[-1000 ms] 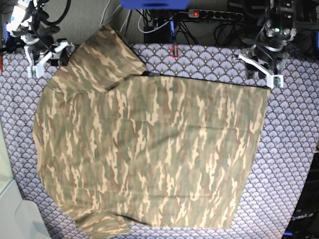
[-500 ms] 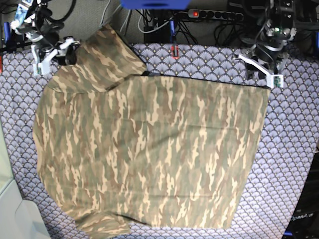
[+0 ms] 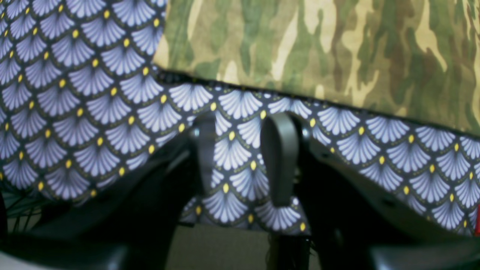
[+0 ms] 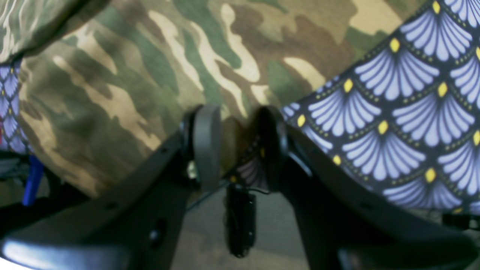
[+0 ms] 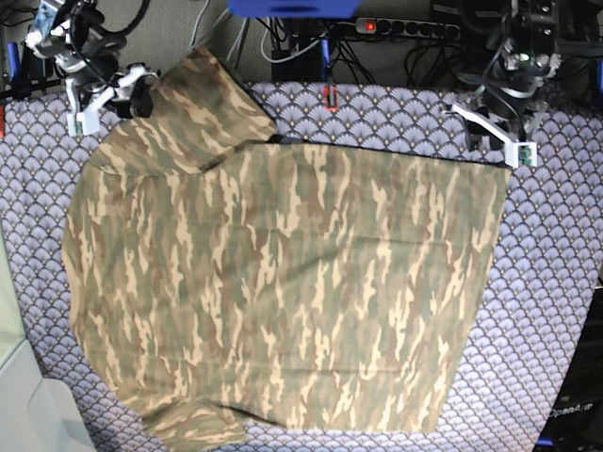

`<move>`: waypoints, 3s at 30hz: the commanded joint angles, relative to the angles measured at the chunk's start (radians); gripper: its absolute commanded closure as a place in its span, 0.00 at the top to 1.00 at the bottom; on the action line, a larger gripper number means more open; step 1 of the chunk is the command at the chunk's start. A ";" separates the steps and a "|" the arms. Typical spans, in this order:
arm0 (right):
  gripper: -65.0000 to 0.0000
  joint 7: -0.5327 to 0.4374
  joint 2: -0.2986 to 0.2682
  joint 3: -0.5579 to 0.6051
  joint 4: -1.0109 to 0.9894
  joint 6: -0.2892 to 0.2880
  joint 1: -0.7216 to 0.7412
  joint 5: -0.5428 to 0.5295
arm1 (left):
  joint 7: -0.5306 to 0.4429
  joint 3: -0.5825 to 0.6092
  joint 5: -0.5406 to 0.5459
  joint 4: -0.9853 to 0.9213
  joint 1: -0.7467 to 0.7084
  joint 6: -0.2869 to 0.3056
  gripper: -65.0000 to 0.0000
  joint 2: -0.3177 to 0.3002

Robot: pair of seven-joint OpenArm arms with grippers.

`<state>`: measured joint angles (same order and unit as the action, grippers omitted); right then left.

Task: Fold the T-shirt properly
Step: 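Grasp the shirt's shoulder edges with the left and right grippers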

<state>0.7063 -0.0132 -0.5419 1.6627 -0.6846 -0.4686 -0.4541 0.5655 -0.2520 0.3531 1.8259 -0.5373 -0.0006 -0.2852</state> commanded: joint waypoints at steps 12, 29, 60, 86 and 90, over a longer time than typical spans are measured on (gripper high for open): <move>0.31 0.103 0.019 0.009 0.001 -0.014 -0.009 0.022 | -0.019 -0.082 0.002 0.015 0.000 0.004 0.35 -0.013; 0.00 0.103 0.020 0.009 0.009 -0.014 -0.009 0.022 | -0.019 -0.157 0.010 -0.073 0.052 0.006 0.35 -0.007; 0.00 0.105 -0.001 0.010 0.001 -0.014 0.009 0.027 | -0.022 -0.221 0.010 -0.289 0.268 0.007 0.35 0.079; 0.00 0.105 -0.008 0.039 0.000 -0.014 0.012 0.027 | -0.019 -0.326 0.002 -0.265 0.268 0.202 0.56 0.162; 0.00 0.105 -0.008 0.039 0.000 -0.014 0.012 0.027 | -0.020 -0.327 0.008 -0.323 0.282 0.205 0.56 0.162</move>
<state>0.7708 -0.0170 -0.5053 1.6630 -0.6991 -0.4488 -0.4606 0.5407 -0.5751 0.3573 1.4902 -0.2649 0.2066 -0.1135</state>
